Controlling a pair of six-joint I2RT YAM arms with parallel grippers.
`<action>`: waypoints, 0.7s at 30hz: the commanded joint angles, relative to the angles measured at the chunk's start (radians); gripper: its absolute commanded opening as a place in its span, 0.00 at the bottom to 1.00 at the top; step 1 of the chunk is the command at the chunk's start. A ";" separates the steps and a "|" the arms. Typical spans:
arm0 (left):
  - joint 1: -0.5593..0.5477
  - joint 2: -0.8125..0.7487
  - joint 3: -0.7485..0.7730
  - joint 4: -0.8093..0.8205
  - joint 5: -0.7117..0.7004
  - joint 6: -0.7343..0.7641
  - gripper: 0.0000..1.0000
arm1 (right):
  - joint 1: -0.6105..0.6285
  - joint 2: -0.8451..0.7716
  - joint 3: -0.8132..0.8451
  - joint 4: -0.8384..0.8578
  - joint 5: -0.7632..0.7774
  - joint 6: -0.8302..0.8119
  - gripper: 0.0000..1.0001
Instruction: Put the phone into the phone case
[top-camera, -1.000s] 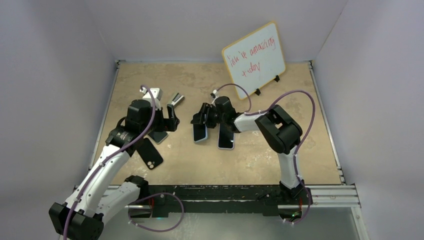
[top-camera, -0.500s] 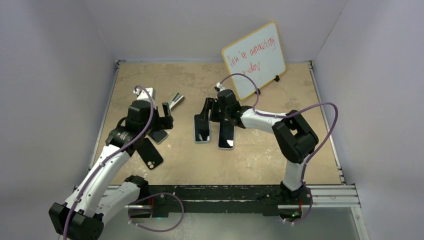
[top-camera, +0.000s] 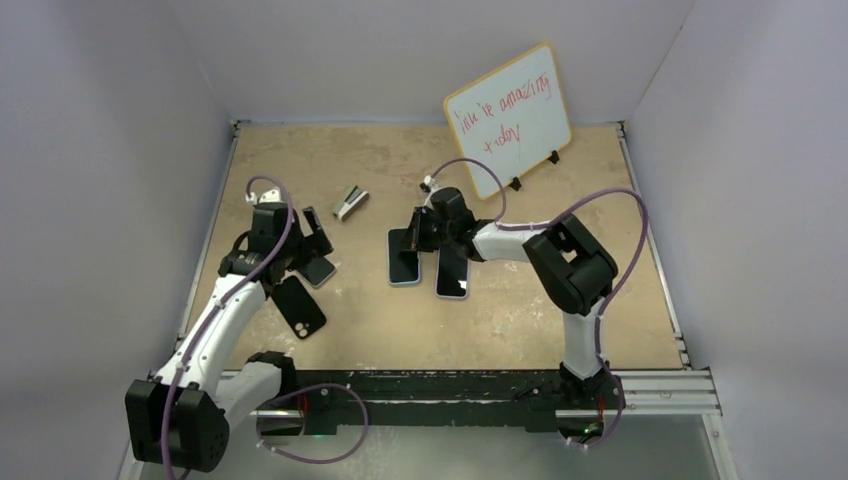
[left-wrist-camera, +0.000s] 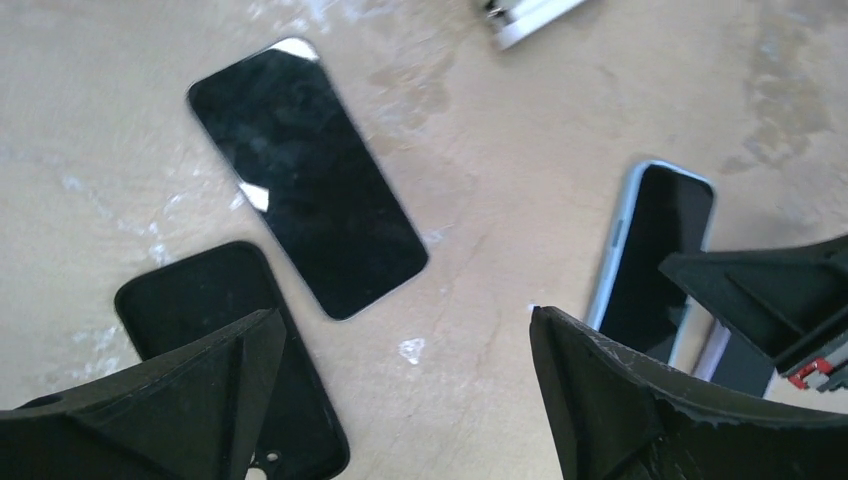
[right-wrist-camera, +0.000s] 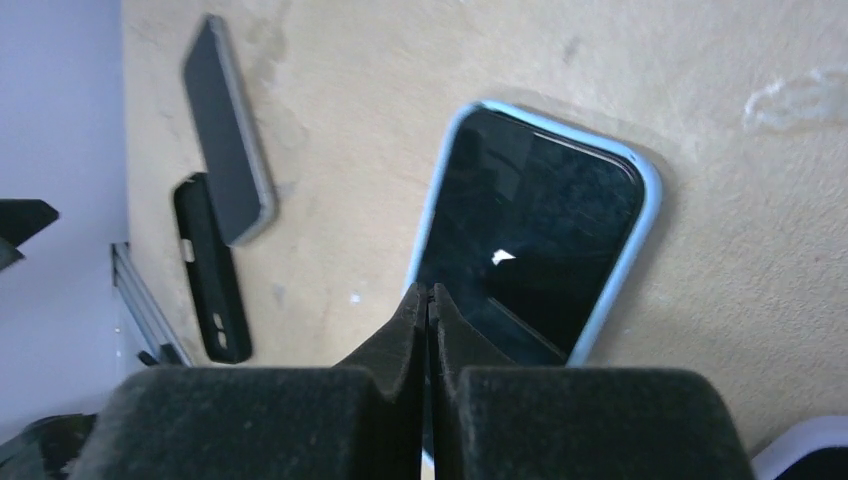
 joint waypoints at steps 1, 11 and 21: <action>0.080 0.024 -0.049 0.027 0.047 -0.128 0.96 | 0.002 0.057 -0.023 0.015 -0.047 -0.009 0.00; 0.166 0.071 -0.080 -0.065 -0.053 -0.270 0.90 | 0.011 -0.026 -0.032 -0.038 -0.017 -0.046 0.23; 0.238 0.162 -0.034 -0.017 -0.020 -0.316 0.85 | 0.054 -0.016 0.063 0.016 -0.109 -0.008 0.56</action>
